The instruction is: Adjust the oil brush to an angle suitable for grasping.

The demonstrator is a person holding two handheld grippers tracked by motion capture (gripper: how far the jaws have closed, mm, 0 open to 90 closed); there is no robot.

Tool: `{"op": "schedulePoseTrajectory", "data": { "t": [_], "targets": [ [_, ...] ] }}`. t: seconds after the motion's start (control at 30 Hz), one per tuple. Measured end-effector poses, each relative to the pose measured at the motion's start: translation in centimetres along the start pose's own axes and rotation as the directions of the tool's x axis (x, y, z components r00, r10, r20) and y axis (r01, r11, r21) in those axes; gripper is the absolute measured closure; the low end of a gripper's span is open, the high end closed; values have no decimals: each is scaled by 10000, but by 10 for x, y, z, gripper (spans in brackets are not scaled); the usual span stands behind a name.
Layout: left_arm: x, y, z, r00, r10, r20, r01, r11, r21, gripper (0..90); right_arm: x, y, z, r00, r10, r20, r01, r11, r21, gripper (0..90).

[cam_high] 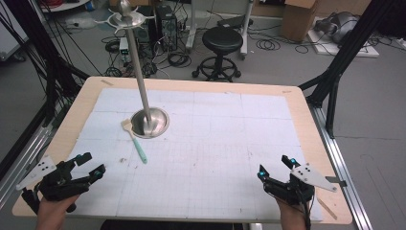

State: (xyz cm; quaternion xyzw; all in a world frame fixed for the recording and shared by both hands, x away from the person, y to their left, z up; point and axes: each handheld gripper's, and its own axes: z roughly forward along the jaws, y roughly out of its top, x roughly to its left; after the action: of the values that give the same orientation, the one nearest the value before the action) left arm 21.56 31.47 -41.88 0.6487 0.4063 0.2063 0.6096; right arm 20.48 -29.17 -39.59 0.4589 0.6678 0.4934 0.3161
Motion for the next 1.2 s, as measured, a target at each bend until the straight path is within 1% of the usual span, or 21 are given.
{"op": "schedulePoseTrajectory", "data": {
  "t": [0.1,0.17,0.27,0.33,0.43,0.47,0.53,0.6,0.73,0.77,0.8,0.83,0.9,0.93,0.97,1.0,1.03,1.07,1.1,1.17,1.2],
  "targets": [
    [1,0,2,10000,-3,30,3,10000,87,217,-1,0,0,10000,-17,-34,18,10000,39,156],
    [4,0,7,9998,124,137,-128,9994,328,255,-1,-1,1,10000,1,-40,-1,10000,37,156],
    [9,2,13,9995,118,299,-132,9988,471,340,-1,-1,2,9999,-53,-89,54,9999,119,156],
    [11,5,17,9996,234,167,-242,9986,480,434,-2,-1,2,9999,-63,-84,64,9999,143,156],
    [13,7,23,9989,393,243,-405,9980,475,630,-2,-1,2,9999,-20,-106,22,9999,161,156],
    [13,10,31,9964,787,302,-806,9946,654,731,-2,-1,2,9999,23,-105,-22,9999,163,156],
    [13,13,39,9946,937,436,-966,9929,701,845,-2,-1,3,10000,10,-98,-9,9999,153,156],
    [12,19,52,9944,917,532,-953,9930,695,890,-2,0,3,10000,20,-88,-19,9999,138,156],
    [11,30,79,9911,1202,577,-1263,9849,1182,895,-1,0,3,9999,5,-158,-3,9999,127,157],
    [11,30,79,9911,1202,577,-1263,9849,1182,895,0,0,3,9999,0,-167,3,9999,141,157],
    [11,35,98,9892,1345,580,-1420,9778,1543,894,0,0,3,9998,-16,-186,19,9999,156,157],
    [11,35,104,9881,1418,588,-1499,9743,1682,895,1,1,4,9998,-21,-214,25,9999,152,157],
    [11,37,121,9838,1656,682,-1768,9584,2240,894,1,1,4,9997,-18,-242,23,9998,184,157],
    [12,36,129,9828,1704,714,-1828,9532,2408,895,1,1,5,9996,-98,-277,103,9998,177,157],
    [12,34,138,9822,1721,749,-1861,9453,2681,895,2,0,6,9996,-64,-288,70,9998,186,157],
    [13,32,143,9802,1807,808,-1968,9329,3014,895,3,1,7,9995,-33,-320,40,9997,236,157],
    [13,29,149,9783,1912,794,-2067,9243,3208,895,3,1,8,9994,-77,-339,85,9997,247,157],
    [13,26,155,9778,1926,829,-2093,9193,3333,895,4,1,8,9994,-85,-350,93,9997,245,157],
    [13,26,155,9778,1926,829,-2093,9193,3333,895,5,1,9,9992,-97,-384,108,9995,284,157],
    [13,20,164,9776,1911,886,-2102,9135,3484,895,6,1,10,9989,-181,-441,193,9995,265,158],
    [14,14,171,9778,1909,861,-2093,9052,3699,895,6,1,10,9988,-220,-445,233,9993,296,159]
  ]
}}
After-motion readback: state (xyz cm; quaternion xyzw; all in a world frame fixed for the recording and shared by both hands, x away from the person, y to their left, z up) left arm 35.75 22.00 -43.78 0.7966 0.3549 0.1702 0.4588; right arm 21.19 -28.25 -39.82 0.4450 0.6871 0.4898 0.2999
